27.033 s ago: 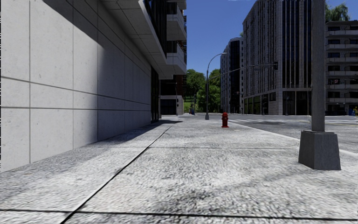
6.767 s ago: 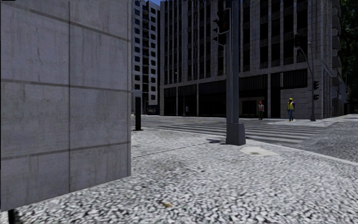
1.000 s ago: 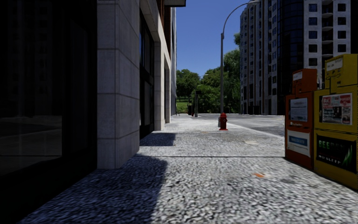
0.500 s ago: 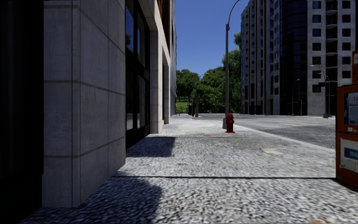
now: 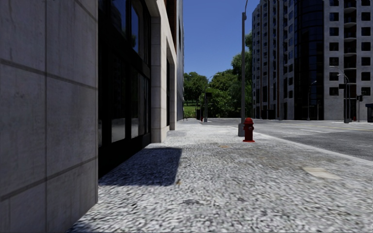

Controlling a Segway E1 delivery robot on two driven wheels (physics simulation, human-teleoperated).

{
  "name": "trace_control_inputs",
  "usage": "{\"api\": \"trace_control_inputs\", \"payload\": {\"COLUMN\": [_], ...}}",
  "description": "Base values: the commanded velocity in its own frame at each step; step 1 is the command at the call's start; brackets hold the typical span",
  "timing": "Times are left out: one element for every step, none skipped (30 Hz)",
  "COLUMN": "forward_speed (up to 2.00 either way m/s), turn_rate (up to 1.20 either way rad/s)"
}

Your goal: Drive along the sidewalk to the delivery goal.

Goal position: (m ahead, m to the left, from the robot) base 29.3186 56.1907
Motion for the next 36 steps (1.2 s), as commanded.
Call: {"api": "trace_control_inputs", "payload": {"forward_speed": [2.00,2.00,2.00,2.00,2.00,2.00,2.00,2.00,2.00,2.00,2.00,2.00,2.00,2.00,2.00,2.00,2.00,2.00,2.00,2.00,2.00,2.00,2.00,2.00,2.00,2.00,2.00,2.00,2.00,2.00,2.00,2.00,2.00,2.00,2.00,2.00], "turn_rate": [0.00,0.00,0.00,0.00,0.00,0.00,0.00,0.00,0.00,0.00,0.00,0.00,0.00,0.00,0.00,0.00,0.00,0.00,0.00,0.00,0.00,0.00,0.00,0.00,0.00,0.00,0.00,0.00,0.00,0.00,0.00,0.00,0.00,0.00,0.00,0.00]}}
